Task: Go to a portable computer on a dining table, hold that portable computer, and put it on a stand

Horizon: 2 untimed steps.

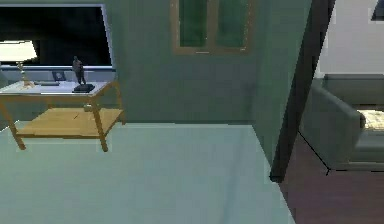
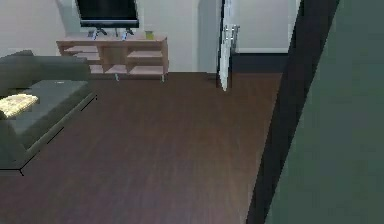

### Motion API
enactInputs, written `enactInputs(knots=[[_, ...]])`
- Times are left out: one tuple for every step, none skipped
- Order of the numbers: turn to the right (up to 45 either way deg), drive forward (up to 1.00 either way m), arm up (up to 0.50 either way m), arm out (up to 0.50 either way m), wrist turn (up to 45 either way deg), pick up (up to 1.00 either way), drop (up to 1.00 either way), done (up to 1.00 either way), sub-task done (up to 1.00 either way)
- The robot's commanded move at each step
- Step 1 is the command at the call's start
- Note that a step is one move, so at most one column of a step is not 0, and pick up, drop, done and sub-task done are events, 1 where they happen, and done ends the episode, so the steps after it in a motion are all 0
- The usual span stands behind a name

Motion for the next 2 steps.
enactInputs(knots=[[45.0, 0.0, 0.0, 0.0, 0.0, 0.0, 0.0, 0.0, 0.0], [27.0, 0.0, 0.0, 0.0, 0.0, 0.0, 0.0, 0.0, 0.0]])
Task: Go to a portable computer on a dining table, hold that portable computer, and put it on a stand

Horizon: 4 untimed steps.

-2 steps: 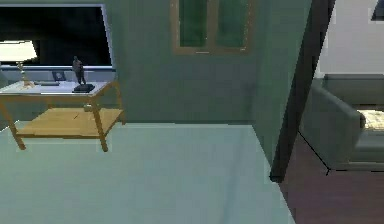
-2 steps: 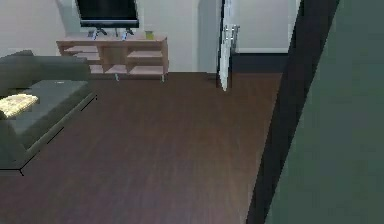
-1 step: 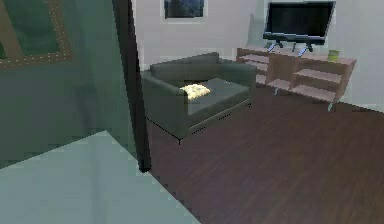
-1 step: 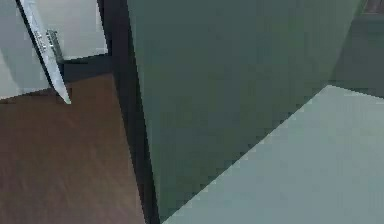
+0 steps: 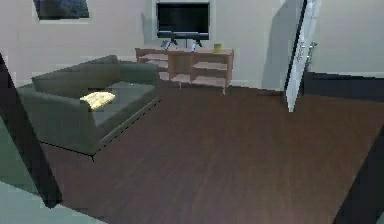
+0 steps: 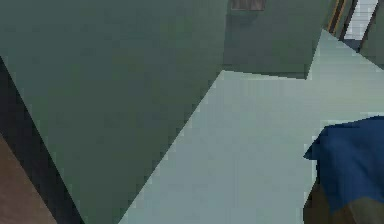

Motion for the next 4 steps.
enactInputs(knots=[[0.0, 0.5, 0.0, 0.0, 0.0, 0.0, 0.0, 0.0, 0.0], [18.0, 0.0, 0.0, 0.0, 0.0, 0.0, 0.0, 0.0, 0.0], [0.0, 0.5, 0.0, 0.0, 0.0, 0.0, 0.0, 0.0, 0.0], [45.0, 0.0, 0.0, 0.0, 0.0, 0.0, 0.0, 0.0, 0.0]])
